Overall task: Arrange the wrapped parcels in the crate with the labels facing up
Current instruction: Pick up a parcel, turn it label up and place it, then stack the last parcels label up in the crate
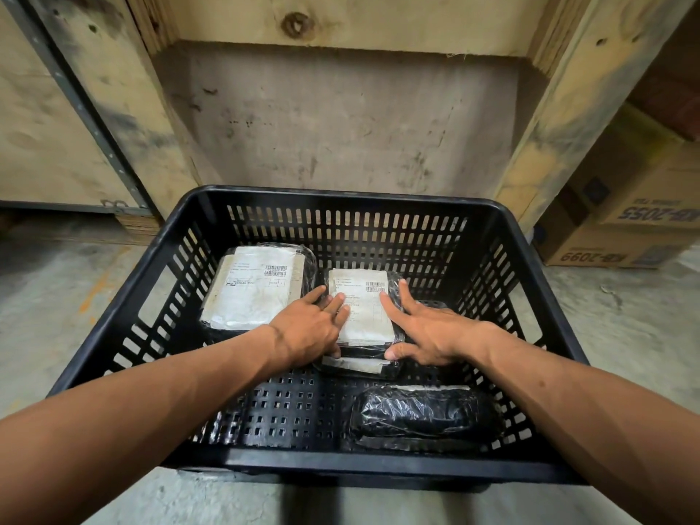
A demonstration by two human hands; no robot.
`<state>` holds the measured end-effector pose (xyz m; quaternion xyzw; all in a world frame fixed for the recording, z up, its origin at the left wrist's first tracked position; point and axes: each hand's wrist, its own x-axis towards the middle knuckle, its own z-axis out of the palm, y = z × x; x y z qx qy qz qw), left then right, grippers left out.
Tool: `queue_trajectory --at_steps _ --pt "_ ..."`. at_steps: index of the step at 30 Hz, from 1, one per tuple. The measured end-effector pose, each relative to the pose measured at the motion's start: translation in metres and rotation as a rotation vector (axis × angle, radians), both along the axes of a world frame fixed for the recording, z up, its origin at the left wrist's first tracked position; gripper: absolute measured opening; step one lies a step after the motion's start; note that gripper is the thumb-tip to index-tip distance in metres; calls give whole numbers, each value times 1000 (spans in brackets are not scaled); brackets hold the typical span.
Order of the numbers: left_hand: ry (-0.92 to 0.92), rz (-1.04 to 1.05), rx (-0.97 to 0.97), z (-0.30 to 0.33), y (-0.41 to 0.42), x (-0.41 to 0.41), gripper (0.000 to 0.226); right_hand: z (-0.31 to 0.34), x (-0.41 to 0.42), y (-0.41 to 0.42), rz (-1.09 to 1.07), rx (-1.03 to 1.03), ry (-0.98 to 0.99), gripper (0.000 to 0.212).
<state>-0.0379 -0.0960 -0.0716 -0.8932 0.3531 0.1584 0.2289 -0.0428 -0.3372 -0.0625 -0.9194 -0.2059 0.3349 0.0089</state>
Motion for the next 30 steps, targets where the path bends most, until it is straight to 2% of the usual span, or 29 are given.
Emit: queue_trajectory --at_steps 7,10,13,16,18,22,25,27,30 --pt "43 -2 4 21 -6 -10 82 26 -6 9 6 -120 -68 103" --pt "86 -23 -284 39 -9 -24 75 55 -15 4 75 -19 -72 84" --pt "245 56 -610 53 -11 -44 72 87 -28 -12 90 142 -67 54" --pt "397 137 -733 60 -14 -58 71 103 -47 -31 24 215 -35 34" --pt "461 166 -717 62 -20 -64 70 105 -58 -38 -24 194 -30 35" --pt "507 177 -569 56 -35 -72 60 100 -69 -27 5 35 -45 57" --pt "607 290 -684 50 -35 -71 58 86 -73 -12 59 -47 4 69" --pt "657 355 -784 51 -30 -70 55 83 -72 -7 44 -43 4 62" --pt "725 424 -963 58 -20 -65 39 94 -63 -10 36 3 -35 51"
